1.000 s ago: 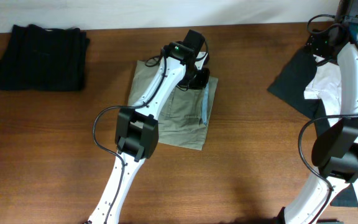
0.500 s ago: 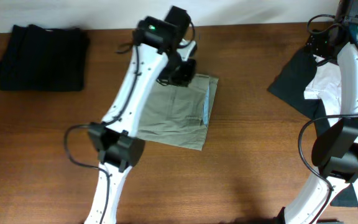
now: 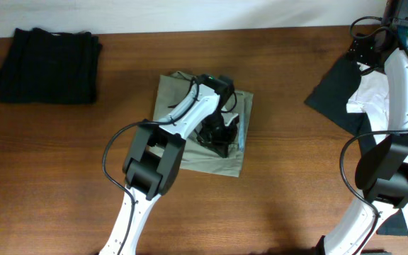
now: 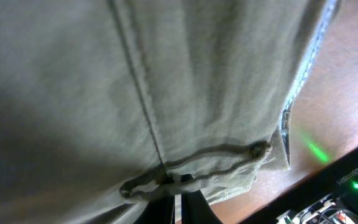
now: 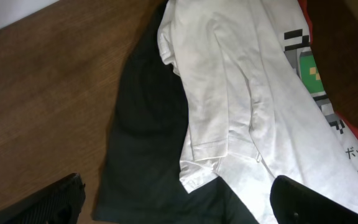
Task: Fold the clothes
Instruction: 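Lift the folded shorts with the left gripper and carry them onto the black garment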
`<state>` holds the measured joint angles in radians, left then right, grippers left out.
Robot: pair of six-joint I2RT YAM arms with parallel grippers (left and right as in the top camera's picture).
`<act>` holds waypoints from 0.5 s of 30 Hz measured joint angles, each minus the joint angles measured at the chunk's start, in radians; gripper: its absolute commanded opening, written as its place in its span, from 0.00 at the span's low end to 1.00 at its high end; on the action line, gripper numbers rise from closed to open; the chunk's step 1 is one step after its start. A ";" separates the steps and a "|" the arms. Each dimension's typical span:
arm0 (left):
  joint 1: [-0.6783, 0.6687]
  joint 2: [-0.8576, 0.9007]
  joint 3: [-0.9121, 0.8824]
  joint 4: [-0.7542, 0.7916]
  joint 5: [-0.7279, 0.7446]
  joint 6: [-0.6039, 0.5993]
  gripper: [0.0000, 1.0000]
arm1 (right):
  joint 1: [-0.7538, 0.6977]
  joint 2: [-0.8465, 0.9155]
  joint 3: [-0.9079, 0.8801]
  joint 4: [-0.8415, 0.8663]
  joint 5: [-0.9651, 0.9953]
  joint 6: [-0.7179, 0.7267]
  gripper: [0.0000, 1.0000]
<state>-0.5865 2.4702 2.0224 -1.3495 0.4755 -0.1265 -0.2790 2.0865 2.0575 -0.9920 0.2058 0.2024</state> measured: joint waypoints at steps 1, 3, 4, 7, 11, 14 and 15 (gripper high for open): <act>-0.008 0.000 0.000 0.001 0.005 0.002 0.00 | 0.000 0.000 0.000 0.000 0.000 0.000 0.99; -0.013 0.000 0.007 -0.017 0.013 0.007 0.00 | 0.000 0.000 0.000 0.000 0.000 0.000 0.99; -0.006 0.000 0.034 -0.042 0.016 0.007 0.02 | 0.000 0.000 0.000 0.000 0.000 0.000 0.99; 0.055 -0.007 0.206 -0.124 0.011 0.029 0.32 | 0.000 0.000 0.000 -0.001 0.000 -0.001 0.99; 0.256 -0.060 0.437 -0.205 -0.116 0.047 0.99 | 0.000 0.000 0.000 0.000 0.000 0.000 0.99; 0.418 -0.065 0.419 -0.202 -0.150 0.064 0.99 | 0.000 0.000 0.000 0.000 0.000 0.000 0.99; 0.511 -0.065 0.374 -0.201 -0.143 0.102 0.99 | 0.000 0.000 0.000 0.000 0.000 0.000 0.99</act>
<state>-0.0753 2.4050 2.3962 -1.5505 0.3325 -0.0242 -0.2790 2.0865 2.0575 -0.9920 0.2058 0.2024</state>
